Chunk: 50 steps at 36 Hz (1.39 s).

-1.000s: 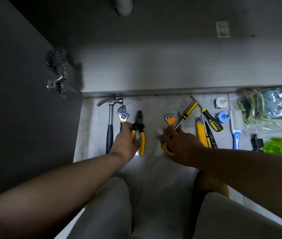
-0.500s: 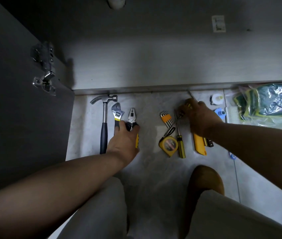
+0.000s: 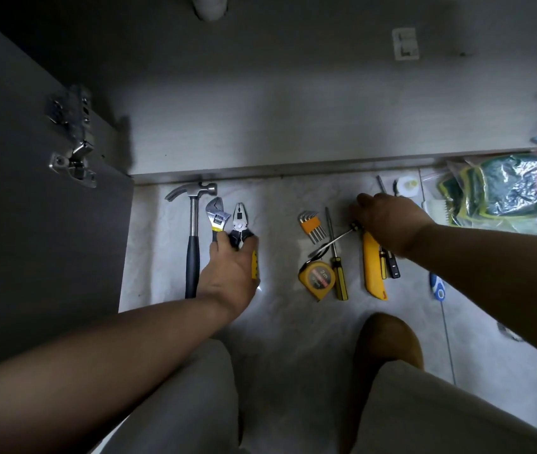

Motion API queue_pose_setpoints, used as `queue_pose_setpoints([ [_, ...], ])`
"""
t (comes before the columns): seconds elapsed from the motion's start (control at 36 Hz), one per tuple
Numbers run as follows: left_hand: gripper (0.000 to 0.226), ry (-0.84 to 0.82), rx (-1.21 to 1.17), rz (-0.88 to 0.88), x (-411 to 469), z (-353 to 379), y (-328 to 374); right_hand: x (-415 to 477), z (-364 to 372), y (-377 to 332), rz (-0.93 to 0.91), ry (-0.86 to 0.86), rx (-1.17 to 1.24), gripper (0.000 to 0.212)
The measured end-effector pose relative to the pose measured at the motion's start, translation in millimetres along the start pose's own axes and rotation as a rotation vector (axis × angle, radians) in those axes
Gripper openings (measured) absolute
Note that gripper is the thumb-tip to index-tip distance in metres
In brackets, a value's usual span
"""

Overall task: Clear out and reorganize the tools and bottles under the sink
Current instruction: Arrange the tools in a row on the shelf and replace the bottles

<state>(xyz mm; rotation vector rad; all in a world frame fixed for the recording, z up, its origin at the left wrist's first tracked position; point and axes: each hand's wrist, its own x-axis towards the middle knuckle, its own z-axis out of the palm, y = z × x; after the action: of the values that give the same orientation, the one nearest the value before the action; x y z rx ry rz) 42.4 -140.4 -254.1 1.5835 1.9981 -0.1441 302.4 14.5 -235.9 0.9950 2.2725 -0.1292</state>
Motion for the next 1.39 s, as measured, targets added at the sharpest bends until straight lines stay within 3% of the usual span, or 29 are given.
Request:
queue_pose_setpoints([
  [0.11,0.056,0.089,0.14,0.039,-5,-8,1,-7,-4,13,0.018,-0.02,0.143,0.042],
  [0.19,0.043,0.13,0.103,0.09,-1,-17,7,-20,-10,13,0.103,-0.006,0.523,0.02],
  [0.22,0.04,0.049,0.0,0.09,3,-22,12,-25,-13,9,0.123,-0.04,0.674,0.016],
  [0.31,0.038,-0.427,-0.425,0.018,15,-52,37,-38,-29,-9,0.141,-0.222,1.12,0.014],
  [0.36,0.018,-0.618,-0.699,-0.036,15,-68,56,-44,-40,-25,0.126,-0.26,1.332,0.019],
  [0.5,0.022,-0.697,-0.812,-0.081,13,-94,83,-44,-60,-65,-0.038,-0.241,1.567,0.025],
  [0.56,0.019,-0.609,-0.735,-0.09,11,-98,84,-39,-64,-67,-0.092,-0.309,1.553,0.024],
  [0.61,0.02,-0.579,-0.762,-0.142,7,-97,81,-36,-63,-60,-0.13,-0.366,1.355,0.021],
  [0.69,0.03,-0.589,-0.85,-0.235,1,-88,74,-30,-39,-48,-0.011,-0.259,1.0,0.03],
  [0.75,0.031,-0.573,-0.811,-0.254,-2,-79,67,-32,-18,-44,0.044,-0.196,0.727,0.015],
  [0.83,0.028,-0.584,-0.774,-0.257,-1,-66,58,-38,5,-42,0.1,-0.266,0.537,0.014],
  [0.89,0.026,-0.588,-0.774,-0.267,2,-60,54,-46,16,-37,0.181,-0.256,0.542,0.023],
  [1.0,0.029,-0.583,-0.704,-0.218,6,-53,57,-64,32,-20,0.493,-0.077,0.578,0.038],
  [1.11,0.024,-0.595,-0.704,-0.207,15,-42,61,-66,37,-1,0.605,-0.039,0.57,0.048],
  [1.39,0.011,-0.563,-0.713,-0.153,26,-31,73,-45,42,30,0.654,-0.151,0.695,0.017],
])
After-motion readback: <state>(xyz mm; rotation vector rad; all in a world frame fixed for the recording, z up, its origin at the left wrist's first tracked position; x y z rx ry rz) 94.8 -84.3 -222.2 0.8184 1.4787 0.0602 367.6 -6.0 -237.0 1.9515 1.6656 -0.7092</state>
